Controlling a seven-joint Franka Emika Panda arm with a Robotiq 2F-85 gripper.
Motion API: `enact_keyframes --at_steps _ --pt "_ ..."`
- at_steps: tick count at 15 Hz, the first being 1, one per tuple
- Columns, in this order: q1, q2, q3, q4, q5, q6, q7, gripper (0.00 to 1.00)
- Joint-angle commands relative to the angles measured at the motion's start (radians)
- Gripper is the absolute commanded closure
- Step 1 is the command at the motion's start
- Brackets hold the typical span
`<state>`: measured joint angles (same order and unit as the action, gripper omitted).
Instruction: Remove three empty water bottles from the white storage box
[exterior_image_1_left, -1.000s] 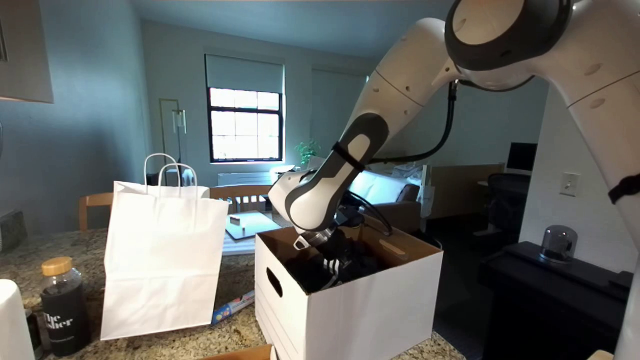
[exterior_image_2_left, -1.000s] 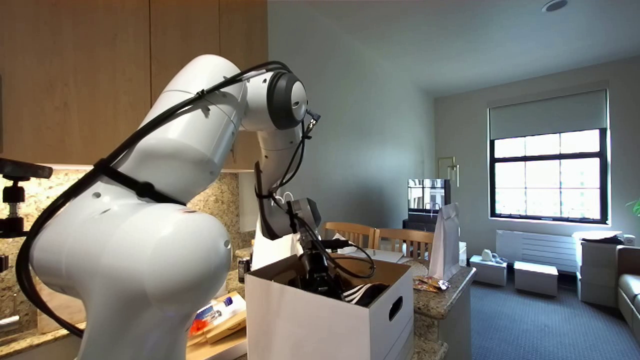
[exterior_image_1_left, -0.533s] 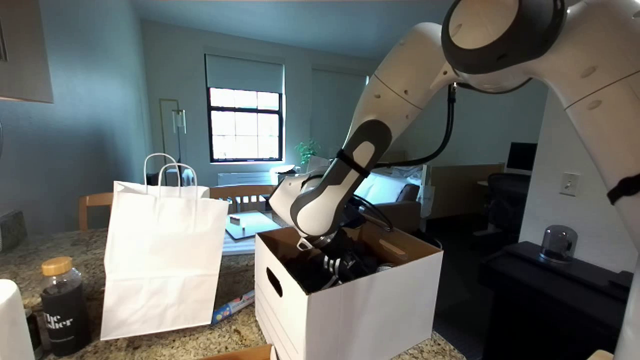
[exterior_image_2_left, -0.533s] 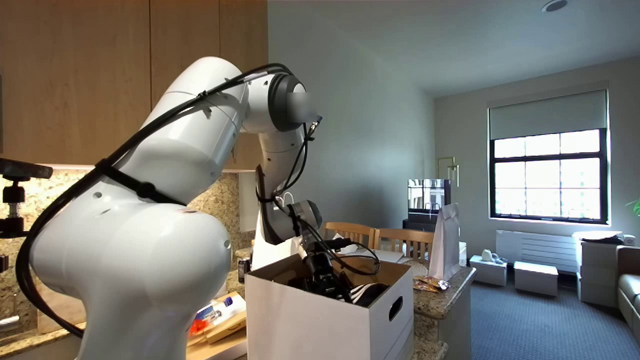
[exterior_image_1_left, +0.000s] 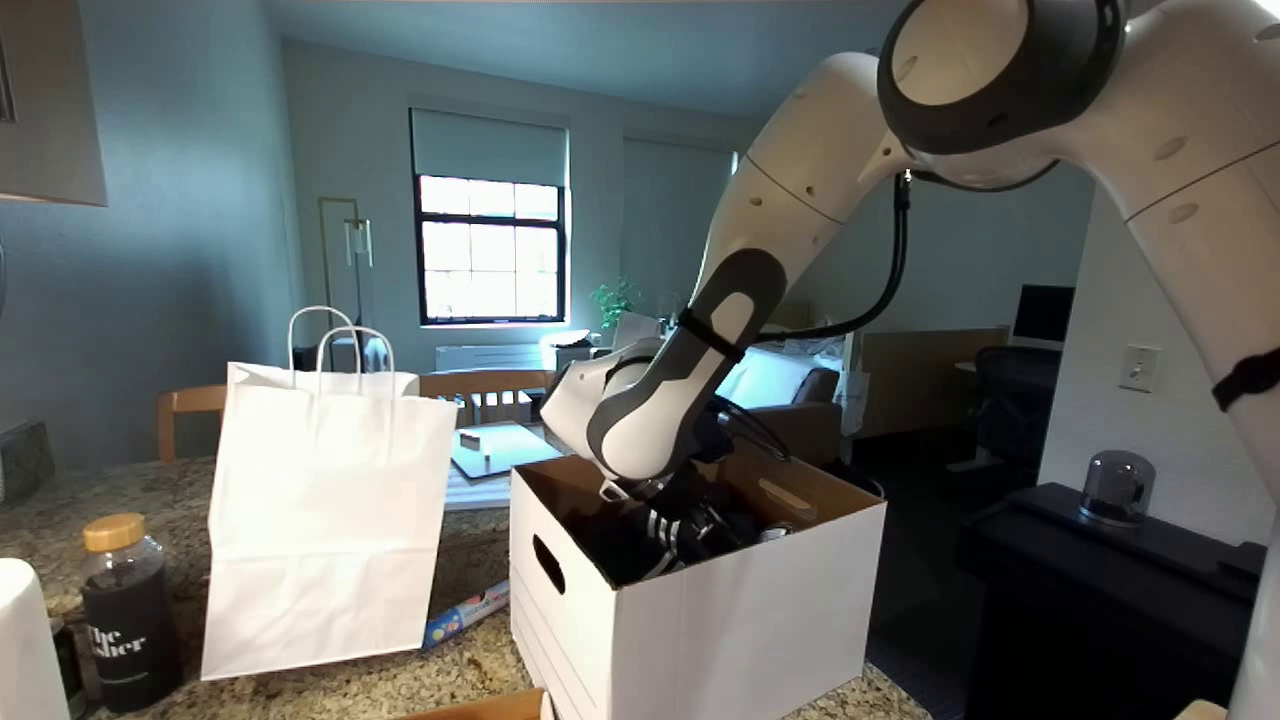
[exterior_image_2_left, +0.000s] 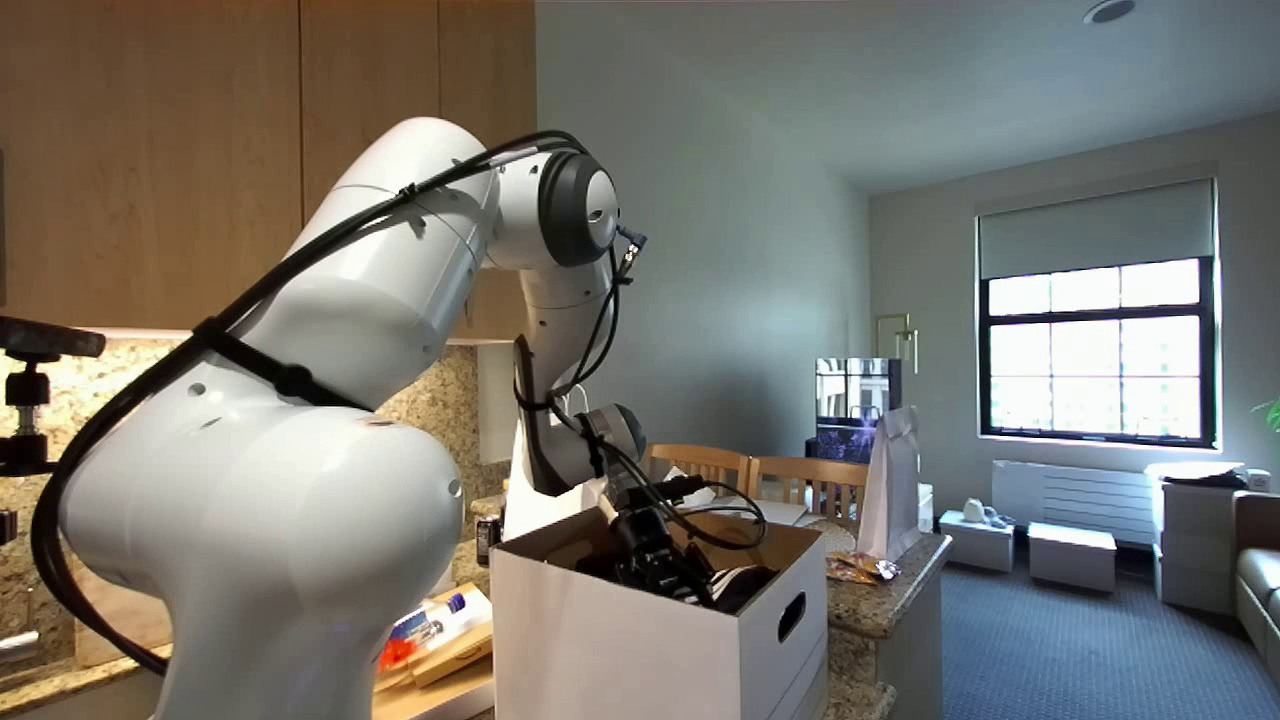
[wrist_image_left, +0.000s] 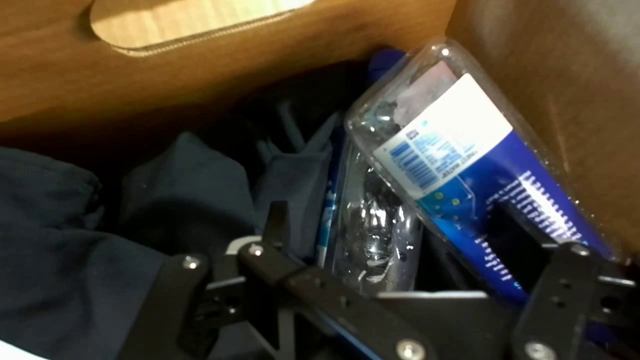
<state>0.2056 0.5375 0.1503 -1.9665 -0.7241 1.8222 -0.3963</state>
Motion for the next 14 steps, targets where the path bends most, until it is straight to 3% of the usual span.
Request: enact_keyframes --at_steps 1,7,14 --pt "-0.003 -0.035 -0.005 -0.045 -0.029 -0.001 0.055 0.0" --pt "0.007 -0.077 -0.004 -0.089 -0.037 -0.008 0.132 0.0" --pt "-0.002 -0.081 0.003 -0.07 -0.006 -0.015 0.136 0.0"
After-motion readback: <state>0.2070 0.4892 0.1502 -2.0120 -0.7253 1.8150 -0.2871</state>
